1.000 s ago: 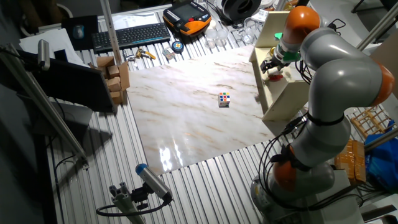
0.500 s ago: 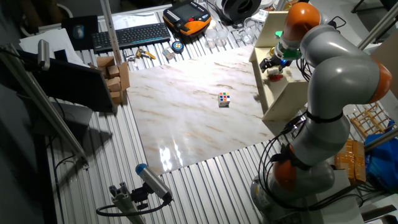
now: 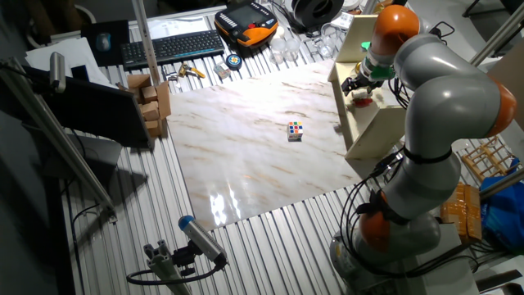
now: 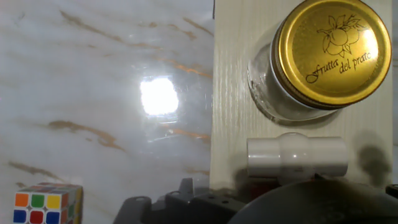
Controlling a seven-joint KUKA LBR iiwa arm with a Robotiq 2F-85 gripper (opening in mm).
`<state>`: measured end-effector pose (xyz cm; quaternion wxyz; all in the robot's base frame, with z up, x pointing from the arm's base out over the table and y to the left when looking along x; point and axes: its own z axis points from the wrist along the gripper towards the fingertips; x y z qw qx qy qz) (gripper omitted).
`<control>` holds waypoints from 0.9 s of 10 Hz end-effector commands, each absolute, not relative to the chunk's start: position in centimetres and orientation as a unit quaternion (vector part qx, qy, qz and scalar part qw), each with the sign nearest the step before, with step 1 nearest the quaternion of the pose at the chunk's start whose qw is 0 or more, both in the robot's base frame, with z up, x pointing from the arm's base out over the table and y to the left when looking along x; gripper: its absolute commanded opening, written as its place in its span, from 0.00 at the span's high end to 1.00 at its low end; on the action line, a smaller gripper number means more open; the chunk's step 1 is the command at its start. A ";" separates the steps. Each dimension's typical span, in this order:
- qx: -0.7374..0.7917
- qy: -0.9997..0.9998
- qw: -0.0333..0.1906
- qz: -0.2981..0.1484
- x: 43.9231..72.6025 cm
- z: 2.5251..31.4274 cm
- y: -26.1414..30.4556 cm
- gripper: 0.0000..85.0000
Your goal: Take the object down from the shelf
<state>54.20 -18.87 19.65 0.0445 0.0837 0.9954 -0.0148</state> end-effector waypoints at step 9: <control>0.045 0.996 0.066 -0.033 54.2 19.0 -22.9 0.00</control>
